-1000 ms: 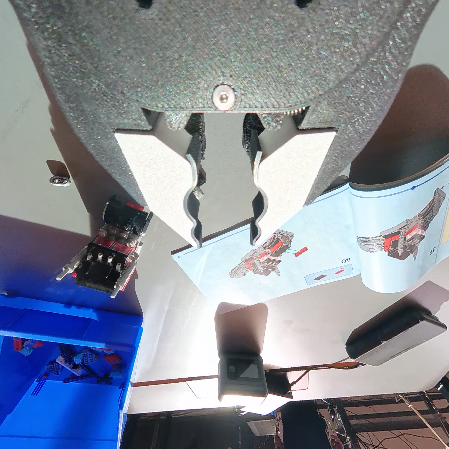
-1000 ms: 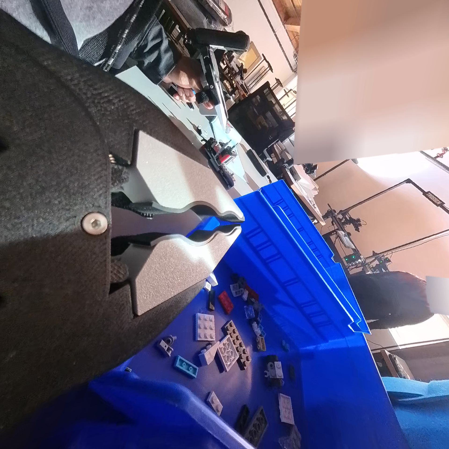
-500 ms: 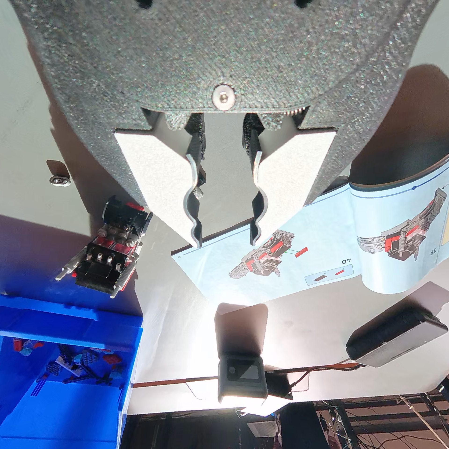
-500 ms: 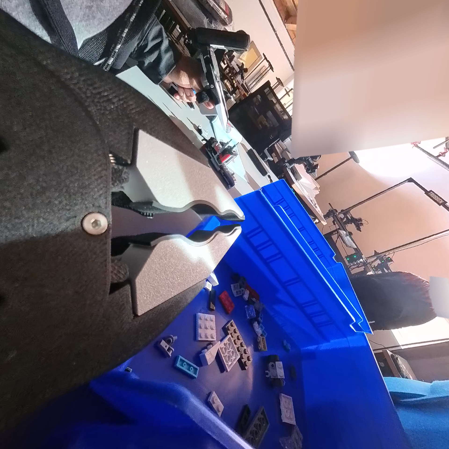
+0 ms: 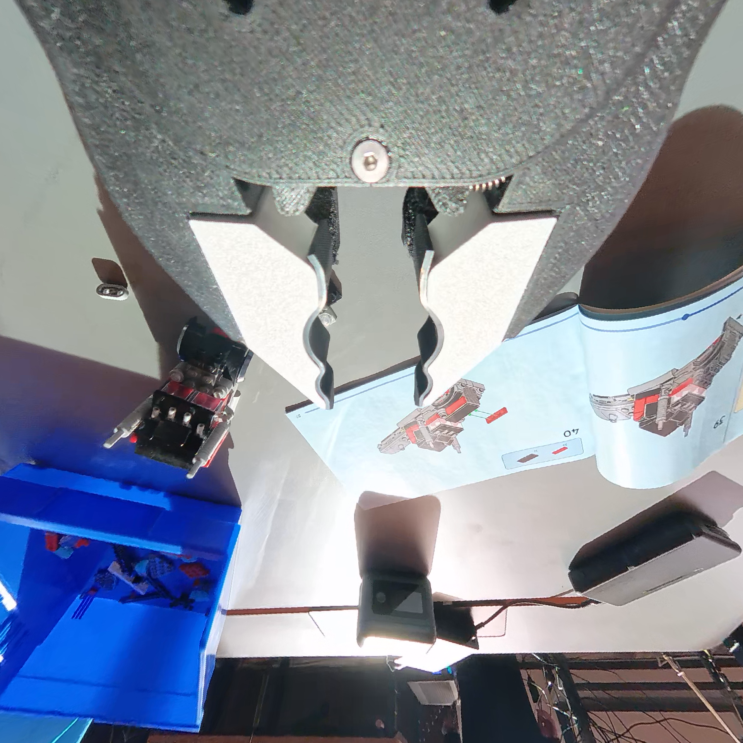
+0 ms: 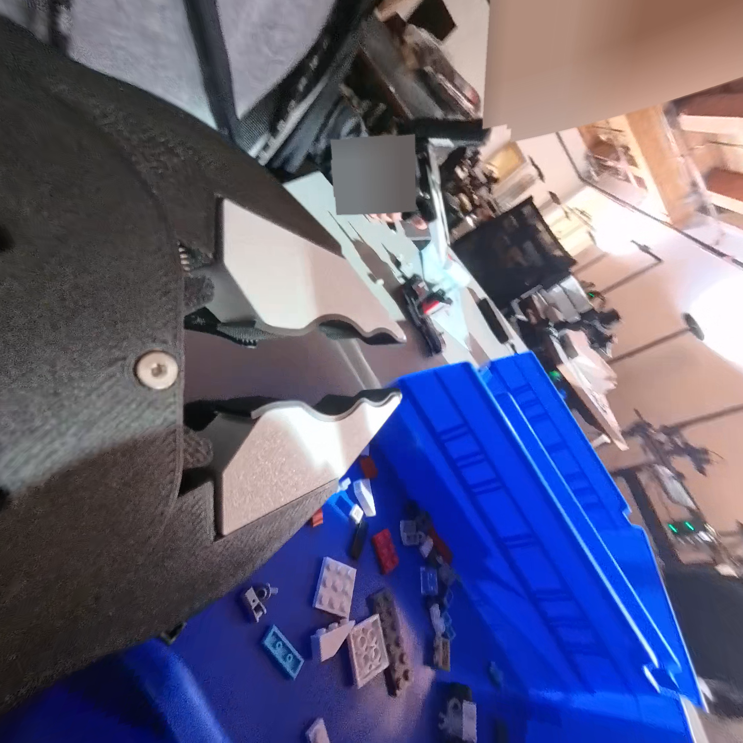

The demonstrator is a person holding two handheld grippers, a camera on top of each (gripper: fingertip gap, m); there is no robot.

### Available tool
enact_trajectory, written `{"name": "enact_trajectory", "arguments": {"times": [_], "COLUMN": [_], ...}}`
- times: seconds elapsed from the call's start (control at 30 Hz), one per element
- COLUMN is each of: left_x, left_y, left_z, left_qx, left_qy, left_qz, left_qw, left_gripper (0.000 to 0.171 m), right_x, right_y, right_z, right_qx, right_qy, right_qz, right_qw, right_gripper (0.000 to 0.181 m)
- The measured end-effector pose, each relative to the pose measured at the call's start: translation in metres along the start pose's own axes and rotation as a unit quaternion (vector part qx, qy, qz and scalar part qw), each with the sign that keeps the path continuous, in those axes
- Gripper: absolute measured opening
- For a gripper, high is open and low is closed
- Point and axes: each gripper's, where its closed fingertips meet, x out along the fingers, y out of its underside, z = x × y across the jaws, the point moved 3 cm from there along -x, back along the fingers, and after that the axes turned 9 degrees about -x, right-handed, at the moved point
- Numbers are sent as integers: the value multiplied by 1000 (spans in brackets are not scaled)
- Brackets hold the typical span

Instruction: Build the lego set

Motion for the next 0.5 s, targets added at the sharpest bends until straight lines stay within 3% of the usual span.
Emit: {"name": "enact_trajectory", "arguments": {"times": [0.13, 0.27, 0.37, 0.5], "left_x": [-6, -9, -10, -13], "left_y": [-4, -7, -7, -7], "left_z": [3, 6, 4, 0], "left_qx": [-41, -76, -82, -78], "left_qy": [27, 55, 70, 83], "left_qz": [-20, -33, -33, -34], "left_qw": [999, 995, 994, 993], "left_gripper": [41, 41, 41, 41], "right_x": [-20, -34, -25, 6], "right_y": [-33, -73, -89, -84], "right_z": [9, -22, -69, -130], "right_qx": [-35, -127, -218, -291], "right_qy": [-48, -4, 42, 68], "right_qz": [51, 147, 244, 361], "right_qw": [997, 981, 944, 883], "right_gripper": [26, 26, 26, 27]}}
